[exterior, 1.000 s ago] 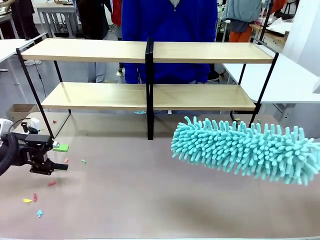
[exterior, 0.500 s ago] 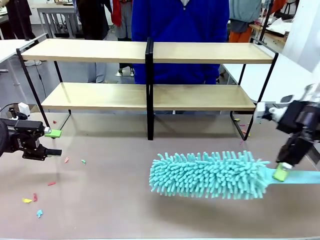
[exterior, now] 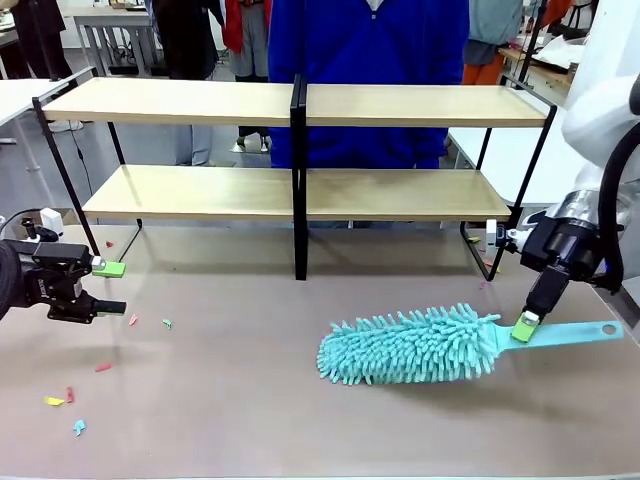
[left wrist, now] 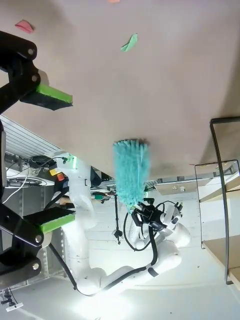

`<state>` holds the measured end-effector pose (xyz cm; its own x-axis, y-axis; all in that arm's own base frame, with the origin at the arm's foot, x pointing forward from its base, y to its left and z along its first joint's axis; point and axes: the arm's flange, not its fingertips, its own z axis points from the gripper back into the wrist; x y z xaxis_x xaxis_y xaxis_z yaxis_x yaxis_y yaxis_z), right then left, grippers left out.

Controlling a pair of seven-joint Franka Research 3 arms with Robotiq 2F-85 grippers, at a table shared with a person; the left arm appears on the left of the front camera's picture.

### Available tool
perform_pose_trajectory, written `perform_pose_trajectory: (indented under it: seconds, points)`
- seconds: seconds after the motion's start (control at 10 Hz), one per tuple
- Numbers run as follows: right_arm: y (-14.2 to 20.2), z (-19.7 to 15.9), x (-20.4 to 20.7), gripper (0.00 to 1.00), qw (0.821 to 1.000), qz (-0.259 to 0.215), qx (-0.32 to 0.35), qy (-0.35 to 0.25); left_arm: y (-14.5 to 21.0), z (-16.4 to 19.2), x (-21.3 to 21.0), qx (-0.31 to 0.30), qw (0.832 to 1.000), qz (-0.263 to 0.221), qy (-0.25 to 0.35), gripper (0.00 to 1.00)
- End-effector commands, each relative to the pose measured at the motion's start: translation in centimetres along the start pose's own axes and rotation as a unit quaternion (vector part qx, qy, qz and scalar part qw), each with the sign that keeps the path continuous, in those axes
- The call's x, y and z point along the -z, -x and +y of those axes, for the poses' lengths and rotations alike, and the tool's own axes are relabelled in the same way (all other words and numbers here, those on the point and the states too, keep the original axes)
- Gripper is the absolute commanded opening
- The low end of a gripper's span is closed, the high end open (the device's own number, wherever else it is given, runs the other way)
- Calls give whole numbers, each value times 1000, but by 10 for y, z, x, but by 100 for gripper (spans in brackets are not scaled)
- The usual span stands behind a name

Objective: Clean the shelves.
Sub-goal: Place the Duster on the table.

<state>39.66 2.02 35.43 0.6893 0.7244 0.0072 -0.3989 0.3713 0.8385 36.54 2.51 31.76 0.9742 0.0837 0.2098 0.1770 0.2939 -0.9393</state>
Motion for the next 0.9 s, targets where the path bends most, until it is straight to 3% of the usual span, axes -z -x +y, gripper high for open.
perform_pose_trajectory:
  seconds: [0.0, 0.1, 0.2, 0.3, 0.4, 0.5, 0.6, 0.7, 0.8]
  points:
    - [8, 1, -13, 83, 998, -34, 15, 51, 3, -4, 3, -1, 1000, -10, 13, 100]
    - [18, 4, -23, 100, 985, -139, -10, 98, 3, -4, 3, -1, 1000, -10, 13, 100]
    - [33, 7, -35, 86, 965, -227, -30, 124, 3, -4, 3, -1, 1000, -10, 13, 100]
    - [53, 12, -44, 100, 935, -314, -34, 159, 3, -4, 3, -1, 1000, -10, 13, 100]
    - [77, 19, -52, 100, 902, -390, -43, 179, 3, -4, 3, -1, 1000, -10, 13, 100]
    - [93, 27, -54, 100, 892, -423, -46, 151, 3, -4, 3, -1, 1000, -10, 13, 100]
    - [98, 30, -49, 100, 910, -401, -52, 91, 3, -4, 3, -1, 1000, -10, 13, 100]
    - [98, 25, -40, 100, 940, -336, -37, 57, 3, -4, 3, -1, 1000, -10, 13, 100]
    - [100, 28, -73, 100, 909, -402, -20, 109, 3, -4, 3, -1, 1000, -10, 13, 100]
